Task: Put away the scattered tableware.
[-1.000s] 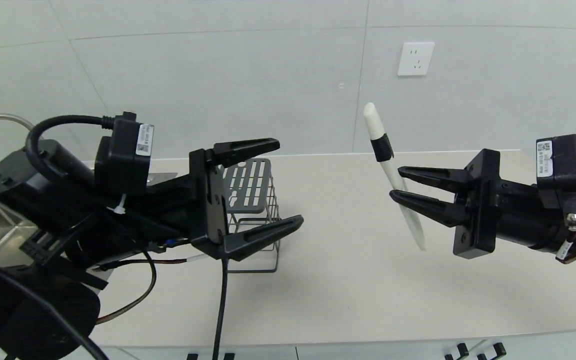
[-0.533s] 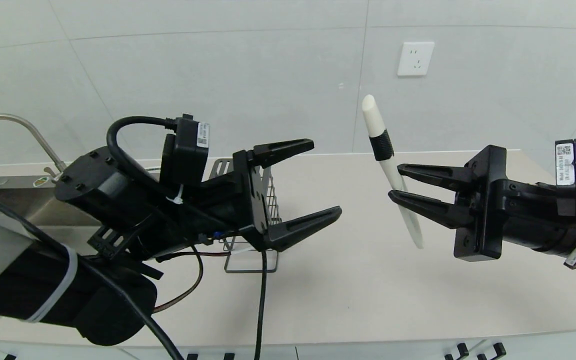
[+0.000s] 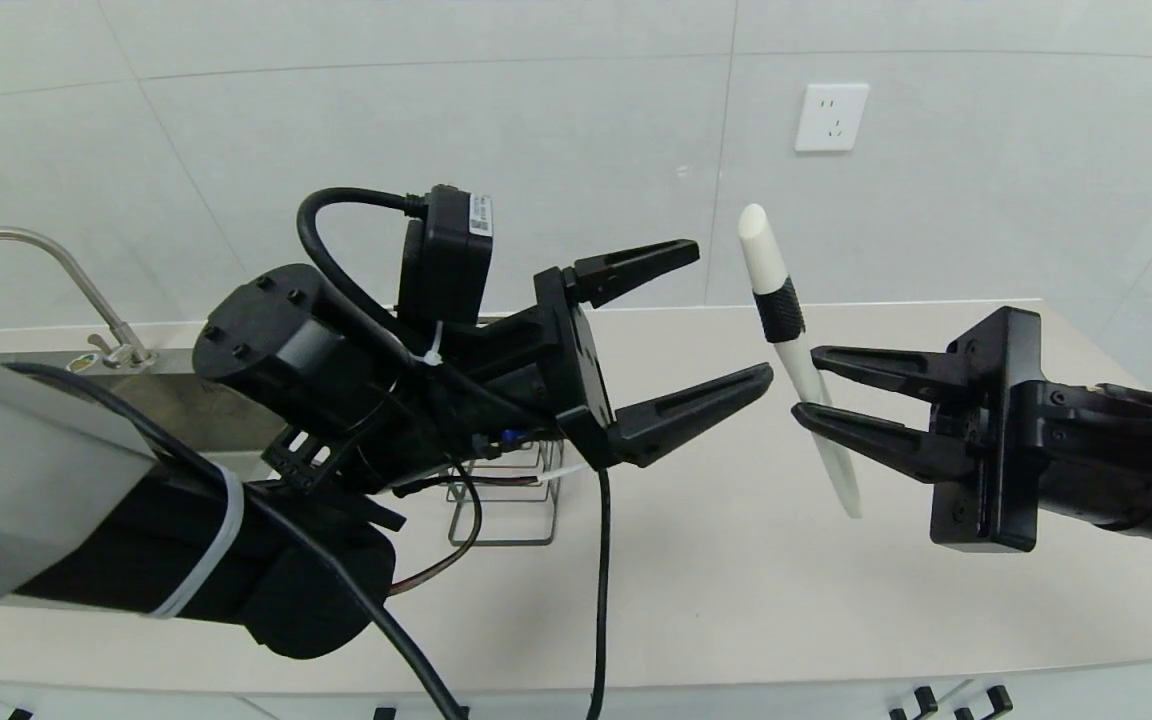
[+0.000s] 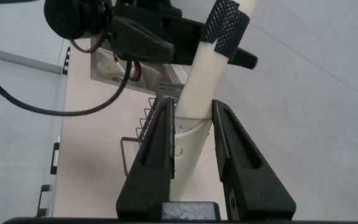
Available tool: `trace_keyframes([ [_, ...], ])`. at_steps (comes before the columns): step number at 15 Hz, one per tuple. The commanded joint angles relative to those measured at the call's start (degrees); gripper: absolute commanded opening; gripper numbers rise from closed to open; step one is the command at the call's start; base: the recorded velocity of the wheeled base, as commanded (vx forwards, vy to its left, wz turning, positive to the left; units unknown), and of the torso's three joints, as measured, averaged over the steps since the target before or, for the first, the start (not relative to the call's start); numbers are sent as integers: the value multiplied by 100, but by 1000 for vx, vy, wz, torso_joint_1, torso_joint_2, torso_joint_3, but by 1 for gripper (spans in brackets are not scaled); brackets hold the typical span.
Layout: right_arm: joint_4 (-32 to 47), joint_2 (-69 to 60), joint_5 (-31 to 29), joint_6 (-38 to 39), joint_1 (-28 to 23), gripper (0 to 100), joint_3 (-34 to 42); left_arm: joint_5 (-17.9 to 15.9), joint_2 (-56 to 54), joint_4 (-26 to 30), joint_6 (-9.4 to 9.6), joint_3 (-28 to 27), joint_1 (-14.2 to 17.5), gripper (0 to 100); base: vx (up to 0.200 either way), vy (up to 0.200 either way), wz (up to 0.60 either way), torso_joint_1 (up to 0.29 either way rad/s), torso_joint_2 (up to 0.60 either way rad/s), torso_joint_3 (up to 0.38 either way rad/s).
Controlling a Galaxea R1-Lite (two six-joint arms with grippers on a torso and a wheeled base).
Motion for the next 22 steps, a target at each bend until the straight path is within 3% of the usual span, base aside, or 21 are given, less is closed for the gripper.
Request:
trace_keyframes([
  [1,-10,-14,3,-12,7,0,0,53,36,-8,-92,-68,-199,100,0,0,0,0,0,0],
  [6,-19,-5,3,-12,16,0,0,61,36,-8,-136,-165,-278,100,0,0,0,0,0,0],
  [9,-19,30,3,-12,7,0,-9,79,-17,-8,-285,-191,-313,100,0,0,0,0,0,0],
  [22,-28,593,3,-12,42,0,-553,193,-34,-8,-329,-227,-366,100,0,0,0,0,0,0],
])
